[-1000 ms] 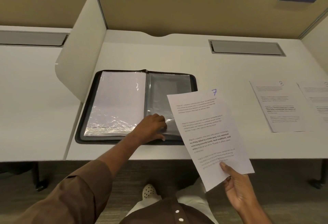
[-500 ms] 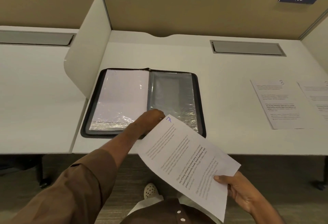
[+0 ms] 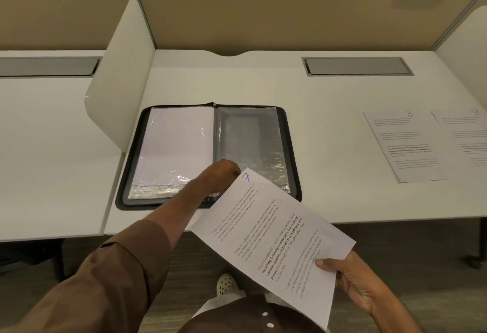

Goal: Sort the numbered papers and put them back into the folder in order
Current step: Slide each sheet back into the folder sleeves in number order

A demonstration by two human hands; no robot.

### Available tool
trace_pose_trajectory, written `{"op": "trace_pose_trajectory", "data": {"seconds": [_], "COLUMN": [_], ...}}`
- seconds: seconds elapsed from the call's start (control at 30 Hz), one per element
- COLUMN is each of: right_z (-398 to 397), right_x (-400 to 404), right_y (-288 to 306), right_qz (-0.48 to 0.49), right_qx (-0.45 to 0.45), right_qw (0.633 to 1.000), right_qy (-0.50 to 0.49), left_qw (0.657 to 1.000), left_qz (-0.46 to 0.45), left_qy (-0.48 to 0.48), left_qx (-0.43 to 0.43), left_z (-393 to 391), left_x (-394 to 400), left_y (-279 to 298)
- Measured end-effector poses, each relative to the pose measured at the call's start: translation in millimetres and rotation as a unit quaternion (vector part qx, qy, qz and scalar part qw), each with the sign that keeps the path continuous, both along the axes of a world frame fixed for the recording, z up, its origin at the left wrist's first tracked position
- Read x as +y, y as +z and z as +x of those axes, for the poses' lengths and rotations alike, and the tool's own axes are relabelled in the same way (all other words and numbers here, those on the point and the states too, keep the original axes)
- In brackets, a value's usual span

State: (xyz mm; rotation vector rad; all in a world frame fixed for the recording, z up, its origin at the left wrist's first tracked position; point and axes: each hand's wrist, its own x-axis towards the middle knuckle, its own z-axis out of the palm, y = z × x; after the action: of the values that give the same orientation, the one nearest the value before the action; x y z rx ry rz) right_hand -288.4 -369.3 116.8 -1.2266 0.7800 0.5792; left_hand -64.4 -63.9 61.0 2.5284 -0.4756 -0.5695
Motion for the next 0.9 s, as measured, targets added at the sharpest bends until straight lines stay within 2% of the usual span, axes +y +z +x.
{"op": "trace_pose_trajectory", "data": {"seconds": [0.17, 0.4, 0.57, 0.73, 0.9], "right_z": [-0.1, -5.9, -11.0, -18.1, -16.7], "right_x": [0.0, -3.9, -5.5, -9.2, -8.5], "right_y": [1.1, 3.3, 3.3, 6.3, 12.7], "right_qz": [0.006, -0.004, -0.008, 0.017, 0.035], "right_qx": [0.019, 0.036, 0.049, 0.070, 0.096], "right_qw": [1.000, 0.999, 0.999, 0.997, 0.995], "right_qy": [0.018, 0.026, -0.003, -0.014, 0.012], "left_qw": [0.993, 0.980, 0.976, 0.959, 0.960], "left_qz": [0.055, 0.042, 0.031, 0.067, 0.086], "left_qy": [-0.054, -0.041, -0.046, -0.070, -0.053], "left_qx": [-0.087, -0.188, -0.209, -0.267, -0.262], "left_z": [-6.2, -15.3, -19.6, -25.8, -26.1], "left_x": [-2.1, 4.7, 6.8, 3.3, -4.5], "left_y": [-5.0, -10.3, -13.7, -14.9, -15.7]}}
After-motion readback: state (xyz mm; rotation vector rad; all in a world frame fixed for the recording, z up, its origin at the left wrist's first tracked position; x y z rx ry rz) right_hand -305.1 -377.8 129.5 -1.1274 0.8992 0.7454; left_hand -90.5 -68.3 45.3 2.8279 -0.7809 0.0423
